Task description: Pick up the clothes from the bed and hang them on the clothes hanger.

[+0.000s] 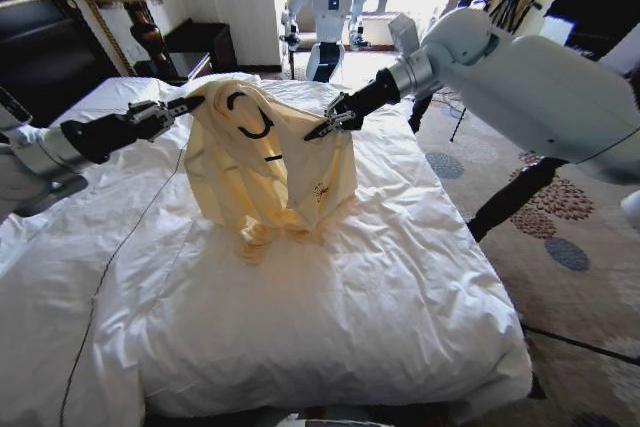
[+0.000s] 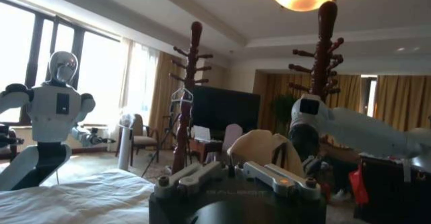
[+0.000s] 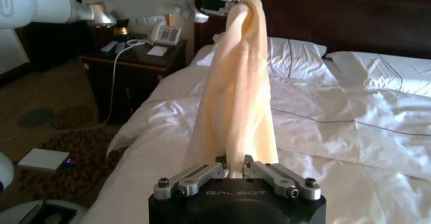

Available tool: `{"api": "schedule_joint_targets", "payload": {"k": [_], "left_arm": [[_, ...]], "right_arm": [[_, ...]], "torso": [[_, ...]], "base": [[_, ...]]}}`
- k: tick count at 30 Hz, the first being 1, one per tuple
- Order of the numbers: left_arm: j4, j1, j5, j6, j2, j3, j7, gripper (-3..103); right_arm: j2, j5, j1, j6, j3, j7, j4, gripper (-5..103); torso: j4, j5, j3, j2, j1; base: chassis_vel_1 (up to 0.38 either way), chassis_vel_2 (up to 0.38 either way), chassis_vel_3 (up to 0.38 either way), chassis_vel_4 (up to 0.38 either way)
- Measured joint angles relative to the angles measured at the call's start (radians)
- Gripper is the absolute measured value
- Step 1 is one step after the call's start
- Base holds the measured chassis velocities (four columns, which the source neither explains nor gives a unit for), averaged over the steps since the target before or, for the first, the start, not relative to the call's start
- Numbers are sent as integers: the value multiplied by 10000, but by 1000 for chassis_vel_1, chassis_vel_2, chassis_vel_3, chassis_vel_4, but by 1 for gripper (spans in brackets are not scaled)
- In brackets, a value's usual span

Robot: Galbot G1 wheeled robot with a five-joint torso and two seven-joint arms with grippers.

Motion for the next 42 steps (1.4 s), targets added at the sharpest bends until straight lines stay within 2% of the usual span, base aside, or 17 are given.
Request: {"api": "schedule_joint_targets", "payload": {"k": [11, 18, 29, 39, 42], "left_arm": [[-184, -373, 22, 359, -45, 139, 5, 0], [-356, -392, 26, 400, -45, 149, 16, 0], [-568, -748, -116, 782, 51, 189, -66, 0], [-649, -716, 387, 1285, -252, 438, -236, 0], [-620, -614, 792, 1554, -325, 454, -214, 0]], "right_arm": [[-142, 45, -221, 444, 113, -408, 311, 1], [-188, 49, -451, 408, 130, -428, 687, 1], [-170, 22, -755, 300, 141, -412, 1095, 1], [-267, 505, -749, 318, 175, -406, 1586, 1], [-301, 680, -740, 322, 182, -199, 1657, 1]], "torso": [[0, 2, 0, 0, 0], [1, -2, 0, 0, 0], [1, -2, 0, 0, 0], [0, -1, 0, 0, 0], [0, 3, 0, 0, -1]], "base": [[0, 0, 0, 0], [0, 0, 0, 0], [0, 0, 0, 0], [0, 0, 0, 0], [0, 0, 0, 0]]}}
